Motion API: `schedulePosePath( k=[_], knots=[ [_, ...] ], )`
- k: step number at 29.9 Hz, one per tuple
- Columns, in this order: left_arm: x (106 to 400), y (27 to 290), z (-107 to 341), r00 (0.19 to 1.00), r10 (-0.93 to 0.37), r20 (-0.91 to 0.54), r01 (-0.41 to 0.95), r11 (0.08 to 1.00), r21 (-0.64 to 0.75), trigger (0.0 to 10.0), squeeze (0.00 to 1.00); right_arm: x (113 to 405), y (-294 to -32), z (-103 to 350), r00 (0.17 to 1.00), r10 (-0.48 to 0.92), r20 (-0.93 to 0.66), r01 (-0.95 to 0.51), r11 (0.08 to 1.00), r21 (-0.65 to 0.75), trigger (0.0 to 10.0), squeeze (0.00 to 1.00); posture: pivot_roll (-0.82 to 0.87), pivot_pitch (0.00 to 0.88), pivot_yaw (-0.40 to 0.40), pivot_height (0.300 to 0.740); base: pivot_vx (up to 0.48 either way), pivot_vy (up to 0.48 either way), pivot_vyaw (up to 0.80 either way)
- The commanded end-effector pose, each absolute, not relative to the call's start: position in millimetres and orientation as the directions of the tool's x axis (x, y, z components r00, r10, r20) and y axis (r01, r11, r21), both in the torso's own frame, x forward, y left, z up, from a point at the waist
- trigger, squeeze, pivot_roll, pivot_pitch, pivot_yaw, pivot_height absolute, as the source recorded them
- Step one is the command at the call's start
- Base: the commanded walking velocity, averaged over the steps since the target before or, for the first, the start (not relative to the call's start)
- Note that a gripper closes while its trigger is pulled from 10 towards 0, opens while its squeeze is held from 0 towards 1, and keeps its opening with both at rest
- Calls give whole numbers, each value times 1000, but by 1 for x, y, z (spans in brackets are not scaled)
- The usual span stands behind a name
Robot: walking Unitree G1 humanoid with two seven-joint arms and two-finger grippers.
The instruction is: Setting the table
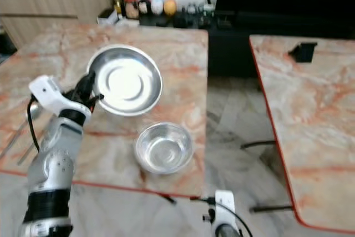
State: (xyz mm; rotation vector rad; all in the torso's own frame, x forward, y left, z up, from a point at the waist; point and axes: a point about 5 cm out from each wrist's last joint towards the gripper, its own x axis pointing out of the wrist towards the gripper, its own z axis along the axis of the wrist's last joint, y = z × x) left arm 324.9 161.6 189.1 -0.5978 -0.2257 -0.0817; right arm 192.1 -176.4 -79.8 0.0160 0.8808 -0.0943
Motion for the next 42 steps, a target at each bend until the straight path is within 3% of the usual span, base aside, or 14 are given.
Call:
schedulePosePath(
  k=[1, 22, 37, 42],
  knots=[
    [325, 165, 202, 959, -5, 285, 162, 832, -531, 10000, 0, 192, -174, -80, 629, -70, -774, 99, 995, -10, 10000, 0, 76, 0, -23, 740, 0, 0, -681],
    [327, 170, 205, 954, 12, 298, 155, 834, -529, 10000, 0, 190, -172, -81, 618, -43, -785, 69, 998, 0, 10000, 0, 78, 0, -21, 740, 0, 0, -613],
    [326, 167, 206, 952, -4, 305, 170, 839, -517, 10000, 0, 187, -172, -83, 610, -44, -791, 70, 998, -1, 10000, 0, 81, 0, -19, 740, 0, 0, 0],
    [327, 168, 207, 952, -1, 306, 167, 841, -515, 10000, 0, 187, -171, -83, 610, -42, -792, 66, 998, -2, 10000, 0, 81, 0, -19, 740, 0, 0, -760]
  ],
)
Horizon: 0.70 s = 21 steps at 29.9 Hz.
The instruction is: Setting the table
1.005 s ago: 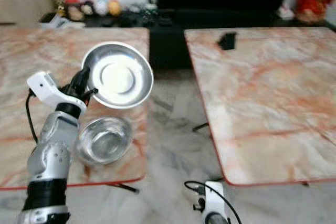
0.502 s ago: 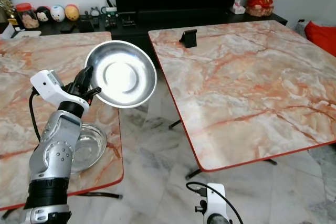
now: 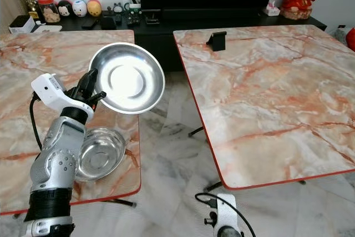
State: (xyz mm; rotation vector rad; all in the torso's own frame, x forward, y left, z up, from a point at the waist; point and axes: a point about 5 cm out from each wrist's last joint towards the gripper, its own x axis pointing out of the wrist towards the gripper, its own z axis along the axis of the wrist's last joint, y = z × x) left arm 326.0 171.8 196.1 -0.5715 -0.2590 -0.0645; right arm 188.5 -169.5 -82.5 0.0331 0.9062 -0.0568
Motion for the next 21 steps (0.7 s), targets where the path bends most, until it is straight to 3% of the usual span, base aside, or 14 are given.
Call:
schedulePosePath(
  k=[1, 10, 21],
  knots=[
    [327, 168, 207, 952, 1, 305, 164, 841, -516, 10000, 0, 187, -172, -83, 607, -43, -794, 67, 998, -4, 10000, 0, 79, 0, -20, 740, 0, 0, -694],
    [327, 169, 207, 954, 5, 300, 158, 843, -515, 10000, 0, 188, -171, -83, 608, -47, -792, 75, 997, -2, 10000, 0, 78, 0, -17, 740, 0, 0, -672],
    [324, 162, 205, 953, -28, 300, 173, 867, -468, 10000, 0, 189, -171, -82, 621, -50, -783, 89, 996, 6, 10000, 0, 77, 0, -11, 740, 0, 0, 0]
  ],
)
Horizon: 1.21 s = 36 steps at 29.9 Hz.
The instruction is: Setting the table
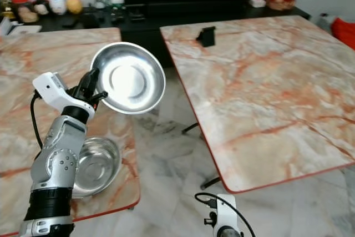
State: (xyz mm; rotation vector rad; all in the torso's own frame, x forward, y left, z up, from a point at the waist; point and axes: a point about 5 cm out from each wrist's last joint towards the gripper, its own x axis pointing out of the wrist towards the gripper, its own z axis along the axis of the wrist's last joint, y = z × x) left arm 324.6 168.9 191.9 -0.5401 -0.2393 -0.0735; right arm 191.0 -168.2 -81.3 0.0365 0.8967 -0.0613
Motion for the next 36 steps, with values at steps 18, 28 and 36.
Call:
schedulePosePath(
  k=[18, 28, 36],
  knots=[
    [323, 162, 209, 947, -35, 319, 184, 874, -450, 10000, 0, 185, -171, -84, 603, -34, -797, 55, 998, -1, 10000, 0, 105, 0, -16, 740, 0, -249, -314],
    [328, 156, 211, 945, -58, 323, 208, 867, -452, 10000, 0, 185, -170, -84, 615, -64, -786, 102, 995, -1, 10000, 0, 75, 0, -8, 740, 0, -267, 0],
    [328, 152, 207, 949, -60, 310, 204, 865, -458, 10000, 0, 187, -172, -82, 627, -98, -773, 112, 993, -35, 10000, 0, 74, 0, -12, 740, 0, -266, 200]
  ],
)
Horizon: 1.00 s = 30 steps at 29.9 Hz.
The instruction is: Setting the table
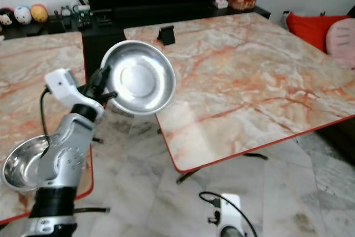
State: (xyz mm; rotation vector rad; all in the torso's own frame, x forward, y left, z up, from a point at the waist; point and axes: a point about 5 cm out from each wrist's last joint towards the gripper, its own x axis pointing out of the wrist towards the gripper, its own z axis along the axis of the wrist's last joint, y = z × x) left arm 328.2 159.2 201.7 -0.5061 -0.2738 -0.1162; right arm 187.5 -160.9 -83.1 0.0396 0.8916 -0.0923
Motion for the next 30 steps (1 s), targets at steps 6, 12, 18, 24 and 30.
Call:
schedulePosePath(
  k=[6, 12, 18, 24, 30],
  knots=[
    [329, 156, 209, 949, -44, 313, 191, 869, -456, 10000, 0, 188, -173, -82, 627, -107, -772, 127, 991, -34, 10000, 0, 77, 0, -15, 740, 0, -266, 800],
    [329, 156, 208, 950, -40, 310, 185, 870, -456, 10000, 0, 189, -172, -81, 629, -102, -771, 121, 992, -32, 10000, 0, 74, 0, -14, 740, 0, -86, 153],
    [329, 156, 207, 952, -38, 305, 182, 870, -459, 10000, 0, 172, -183, -87, 636, -115, -763, 126, 991, -44, 10000, 0, 67, 0, -13, 740, 0, 0, 728],
    [329, 155, 204, 954, -37, 297, 178, 869, -462, 10000, 0, 143, -198, -97, 565, -130, -815, 149, 987, -54, 10000, 0, 67, 0, -13, 740, 0, 0, 800],
    [329, 154, 204, 954, -40, 298, 181, 868, -462, 10000, 0, 155, -193, -92, 613, -129, -779, 160, 986, -37, 10000, 0, 65, 0, -13, 740, 0, 0, 224]
  ],
)
